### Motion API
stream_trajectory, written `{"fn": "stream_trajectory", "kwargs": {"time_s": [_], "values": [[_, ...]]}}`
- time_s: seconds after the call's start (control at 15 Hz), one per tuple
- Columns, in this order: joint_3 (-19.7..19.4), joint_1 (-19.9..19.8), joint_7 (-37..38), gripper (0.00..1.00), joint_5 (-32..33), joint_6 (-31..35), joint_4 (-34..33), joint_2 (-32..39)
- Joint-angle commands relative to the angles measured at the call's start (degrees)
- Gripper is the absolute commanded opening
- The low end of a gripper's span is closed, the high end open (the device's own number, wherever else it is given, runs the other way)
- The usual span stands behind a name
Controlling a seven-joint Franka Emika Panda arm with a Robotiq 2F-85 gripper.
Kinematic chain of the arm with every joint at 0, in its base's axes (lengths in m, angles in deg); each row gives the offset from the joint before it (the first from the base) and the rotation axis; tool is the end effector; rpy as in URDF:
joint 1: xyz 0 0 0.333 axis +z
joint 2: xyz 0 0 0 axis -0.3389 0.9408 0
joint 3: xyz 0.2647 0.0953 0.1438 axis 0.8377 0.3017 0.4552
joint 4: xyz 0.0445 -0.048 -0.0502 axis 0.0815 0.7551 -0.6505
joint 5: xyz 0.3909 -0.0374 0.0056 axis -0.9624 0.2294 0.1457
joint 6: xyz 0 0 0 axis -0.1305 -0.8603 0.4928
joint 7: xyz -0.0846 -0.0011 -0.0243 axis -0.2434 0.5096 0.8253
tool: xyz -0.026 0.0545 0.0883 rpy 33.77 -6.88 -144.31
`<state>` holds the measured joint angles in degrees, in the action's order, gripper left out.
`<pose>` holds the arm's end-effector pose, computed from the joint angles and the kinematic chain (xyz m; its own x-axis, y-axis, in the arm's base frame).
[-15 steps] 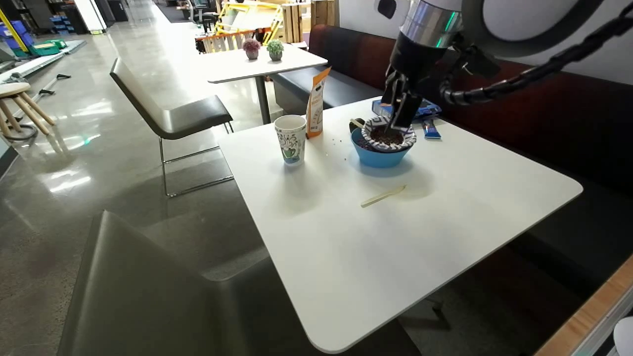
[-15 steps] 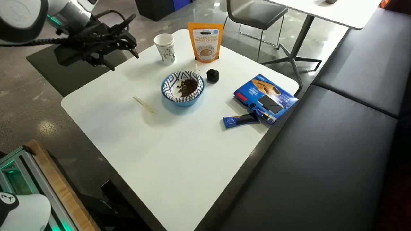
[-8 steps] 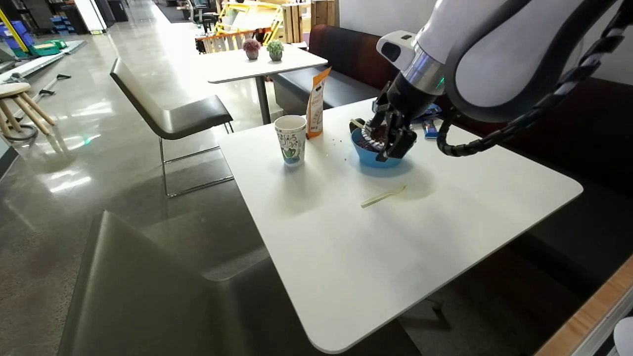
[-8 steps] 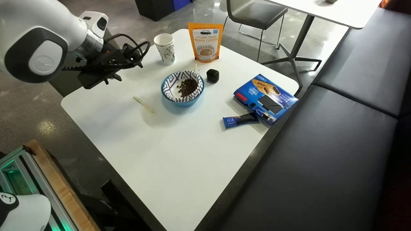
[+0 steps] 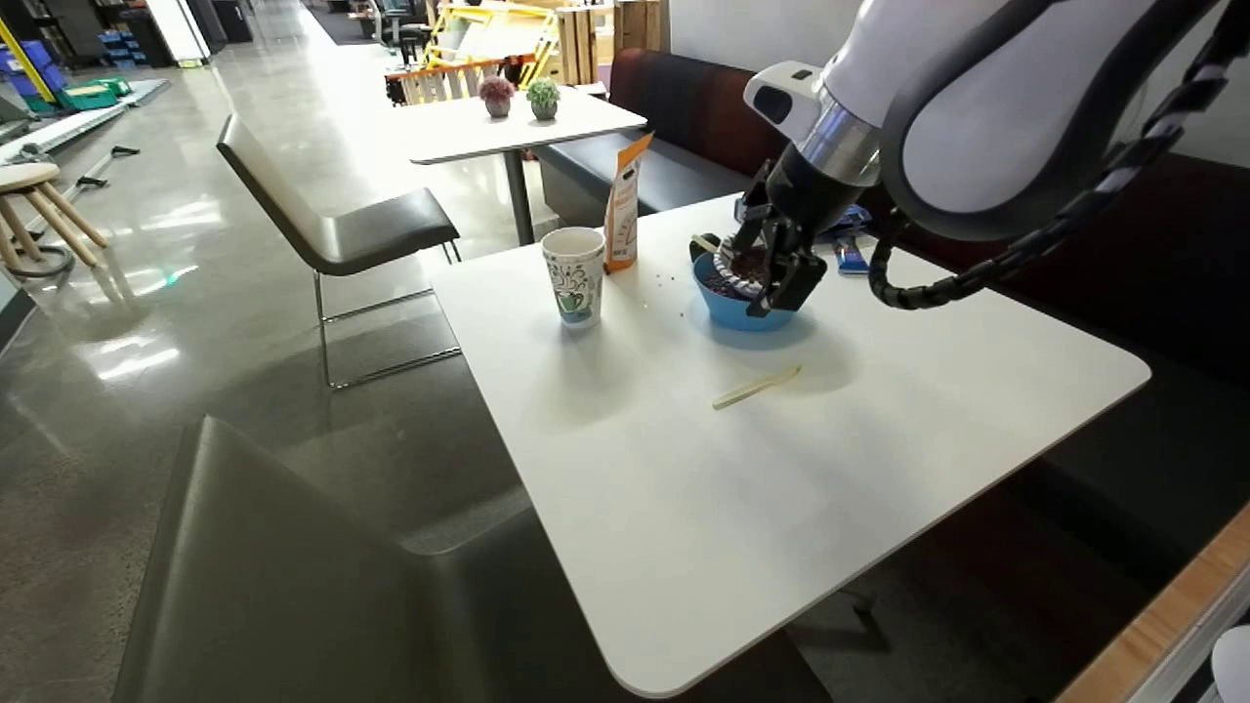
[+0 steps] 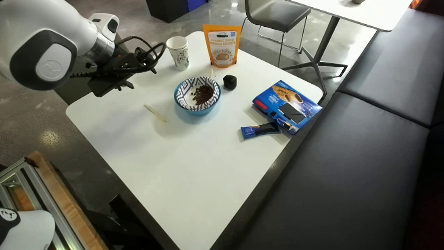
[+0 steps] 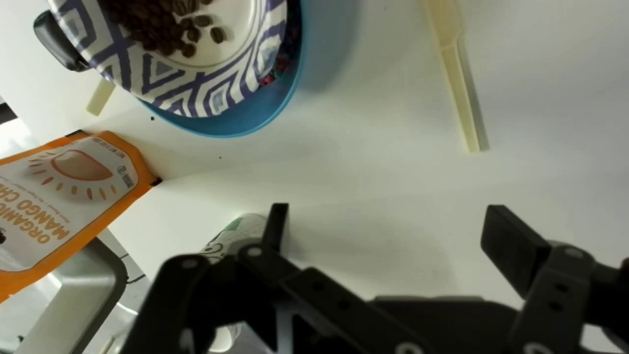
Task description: Pick up the knife and place it in the blue bowl
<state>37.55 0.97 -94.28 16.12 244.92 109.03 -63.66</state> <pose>0.4254 0.0939 0.2762 0.2994 0.9217 0.2467 0.8458 -0.3760 0.3784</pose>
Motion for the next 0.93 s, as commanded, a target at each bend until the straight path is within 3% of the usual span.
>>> {"fn": "stream_trajectory", "kwargs": {"time_s": [0.0, 0.07, 0.13, 0.2, 0.33, 0.53, 0.6, 0.87], "values": [[-0.6, -0.8, -4.0, 1.00, 5.7, 0.7, -2.6, 5.9], [4.6, -6.9, -2.1, 1.00, 10.4, 0.4, -3.5, 7.2], [5.3, -7.4, -2.0, 1.00, 11.7, 0.3, -3.8, 8.2], [2.3, -3.2, -4.2, 1.00, 10.3, 0.9, -4.0, 9.6], [8.5, -8.0, -2.0, 1.00, 13.3, 0.8, -4.9, 12.4], [13.1, -10.3, -1.8, 1.00, 14.4, -1.0, -6.2, 15.6], [15.3, -11.4, -4.8, 1.00, 11.7, -1.4, -6.3, 16.4], [17.4, -14.6, -3.9, 1.00, 15.2, -3.6, -7.9, 18.2]]}}
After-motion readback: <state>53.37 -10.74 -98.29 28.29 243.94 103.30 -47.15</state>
